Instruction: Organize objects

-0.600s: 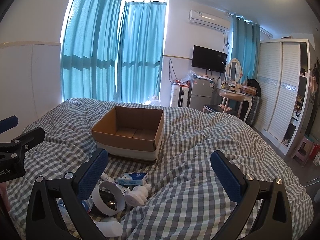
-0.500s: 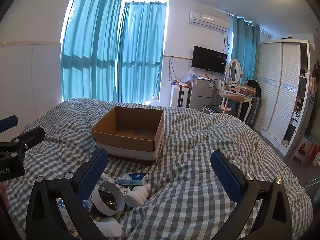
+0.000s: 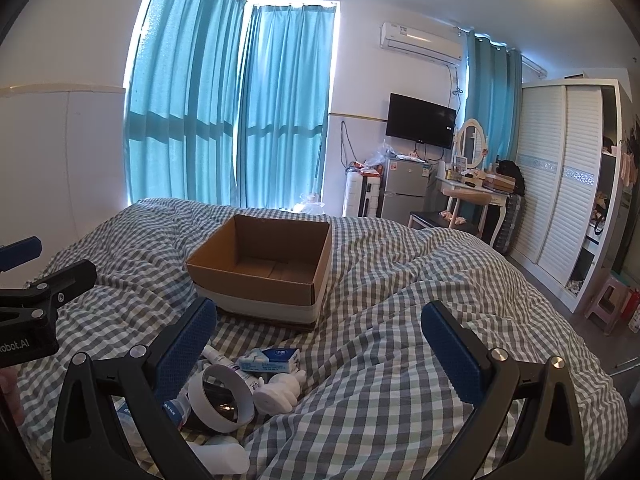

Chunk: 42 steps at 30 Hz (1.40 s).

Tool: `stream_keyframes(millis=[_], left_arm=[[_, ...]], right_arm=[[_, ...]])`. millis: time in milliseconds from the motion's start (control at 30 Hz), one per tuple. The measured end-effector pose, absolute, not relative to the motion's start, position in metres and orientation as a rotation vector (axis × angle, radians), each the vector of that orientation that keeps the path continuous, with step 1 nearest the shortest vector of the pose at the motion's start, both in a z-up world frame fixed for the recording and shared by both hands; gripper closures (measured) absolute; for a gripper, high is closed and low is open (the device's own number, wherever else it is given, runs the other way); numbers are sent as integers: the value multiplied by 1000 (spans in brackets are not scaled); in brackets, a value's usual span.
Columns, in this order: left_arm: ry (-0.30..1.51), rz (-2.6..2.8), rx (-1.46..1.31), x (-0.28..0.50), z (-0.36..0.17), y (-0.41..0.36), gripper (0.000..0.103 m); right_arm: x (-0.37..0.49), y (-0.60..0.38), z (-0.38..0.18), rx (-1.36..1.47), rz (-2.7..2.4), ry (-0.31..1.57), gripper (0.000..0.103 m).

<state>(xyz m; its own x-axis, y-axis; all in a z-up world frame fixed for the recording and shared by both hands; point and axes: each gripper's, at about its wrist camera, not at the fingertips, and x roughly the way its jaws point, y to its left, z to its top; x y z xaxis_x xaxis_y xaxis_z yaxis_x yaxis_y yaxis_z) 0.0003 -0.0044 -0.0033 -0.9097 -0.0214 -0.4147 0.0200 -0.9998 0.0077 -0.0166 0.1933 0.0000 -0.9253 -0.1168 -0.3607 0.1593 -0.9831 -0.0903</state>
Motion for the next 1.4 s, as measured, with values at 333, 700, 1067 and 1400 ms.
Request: stream_keyframes(millis=[333, 700, 1067, 1400], left_arm=[[-36, -3062, 608, 5, -1, 0, 0], [-31, -3052, 582, 7, -2, 1, 0], [48, -3066, 644, 8, -2, 4, 0], [-80, -2991, 710, 6, -16, 23, 0]], right_arm=[[-16, 194, 1, 544, -2936, 171, 0], [-13, 196, 1, 537, -2930, 157, 0], [-5, 203, 9, 532, -2888, 108, 0], [-9, 202, -1, 595, -2852, 154, 0]])
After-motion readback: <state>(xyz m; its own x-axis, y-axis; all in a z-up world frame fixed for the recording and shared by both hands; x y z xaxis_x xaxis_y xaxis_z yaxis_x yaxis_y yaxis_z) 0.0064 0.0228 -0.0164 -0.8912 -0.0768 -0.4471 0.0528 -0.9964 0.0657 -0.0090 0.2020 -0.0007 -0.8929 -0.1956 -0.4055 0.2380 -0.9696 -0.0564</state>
